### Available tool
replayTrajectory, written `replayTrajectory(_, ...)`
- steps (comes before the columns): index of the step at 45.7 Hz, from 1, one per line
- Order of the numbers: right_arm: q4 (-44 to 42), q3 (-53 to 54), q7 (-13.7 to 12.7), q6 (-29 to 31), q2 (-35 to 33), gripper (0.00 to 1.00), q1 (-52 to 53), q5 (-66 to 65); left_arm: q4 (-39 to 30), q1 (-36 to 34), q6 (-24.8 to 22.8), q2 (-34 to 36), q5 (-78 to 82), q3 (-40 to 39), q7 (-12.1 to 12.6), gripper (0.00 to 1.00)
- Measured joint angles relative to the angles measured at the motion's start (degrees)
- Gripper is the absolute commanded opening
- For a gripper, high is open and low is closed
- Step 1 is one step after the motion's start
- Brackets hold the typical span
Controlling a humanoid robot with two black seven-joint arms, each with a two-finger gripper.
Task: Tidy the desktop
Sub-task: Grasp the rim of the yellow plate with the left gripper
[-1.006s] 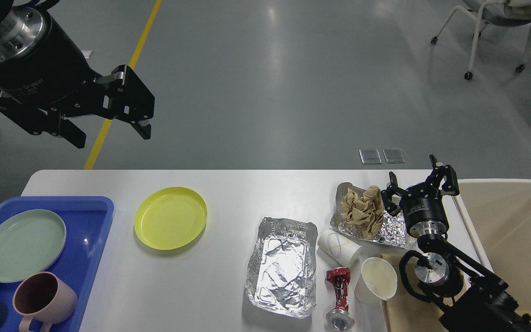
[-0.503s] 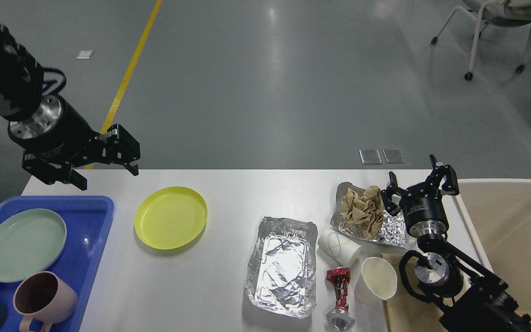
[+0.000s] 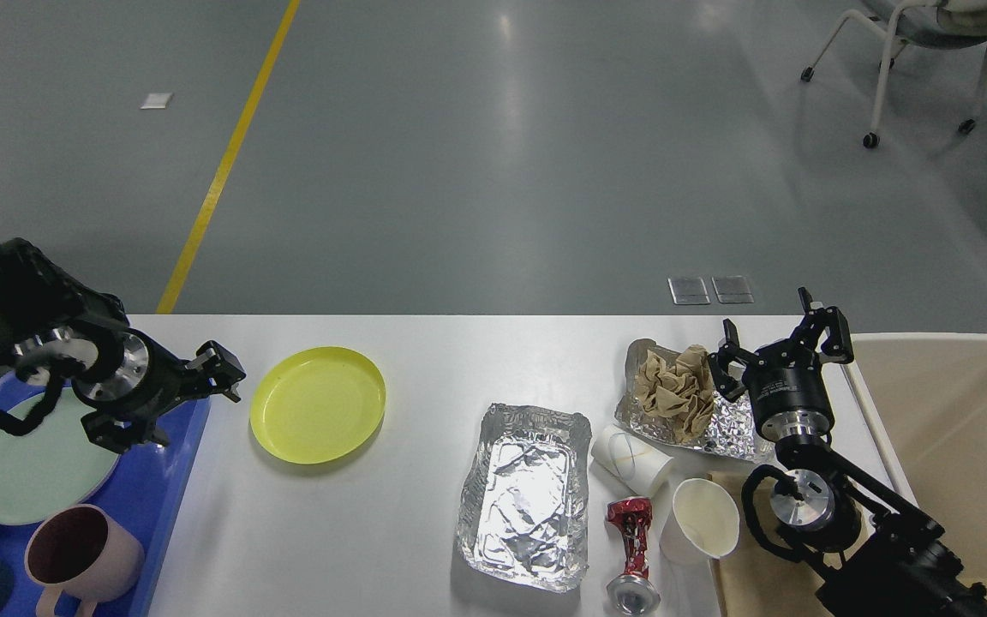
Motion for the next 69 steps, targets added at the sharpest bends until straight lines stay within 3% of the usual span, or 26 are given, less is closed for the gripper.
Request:
replayTrajectory(3, 0.0, 0.0, 0.0, 0.0, 0.0, 1.00, 0.0, 0.0, 4.0, 5.3, 3.9, 0.8, -1.3, -5.5, 3.4, 0.93)
replayTrajectory(7, 0.0, 0.0, 0.0, 0.0, 0.0, 1.00, 0.0, 0.0, 7.6, 9.7, 5.8, 1.3, -1.5, -11.6, 4.7, 0.95)
replayTrajectory(17, 0.0, 0.0, 0.0, 0.0, 0.0, 1.00, 0.0, 0.0, 12.9, 13.2, 6.3, 1.5, -1.0, -16.4, 4.9, 0.95)
replayTrajectory(30, 0.0, 0.0, 0.0, 0.0, 0.0, 1.00, 0.0, 0.0, 15.8, 15.9, 6.3, 1.4, 4.9, -19.2, 2.7, 0.92)
replayTrajectory(41, 0.0, 0.0, 0.0, 0.0, 0.0, 1.00, 0.0, 0.0, 17.1, 17.8, 6.3, 0.9, 11.7, -20.5, -0.4, 0.80)
replayTrajectory(51, 0.0, 0.0, 0.0, 0.0, 0.0, 1.00, 0.0, 0.0, 18.4, 18.7, 5.4, 0.4, 13.3, -21.6, -0.4, 0.58)
replayTrajectory(69, 0.0, 0.0, 0.0, 0.0, 0.0, 1.00, 0.0, 0.0, 19.4, 20.2, 4.6, -0.2, 13.2, -23.5, 0.1, 0.39)
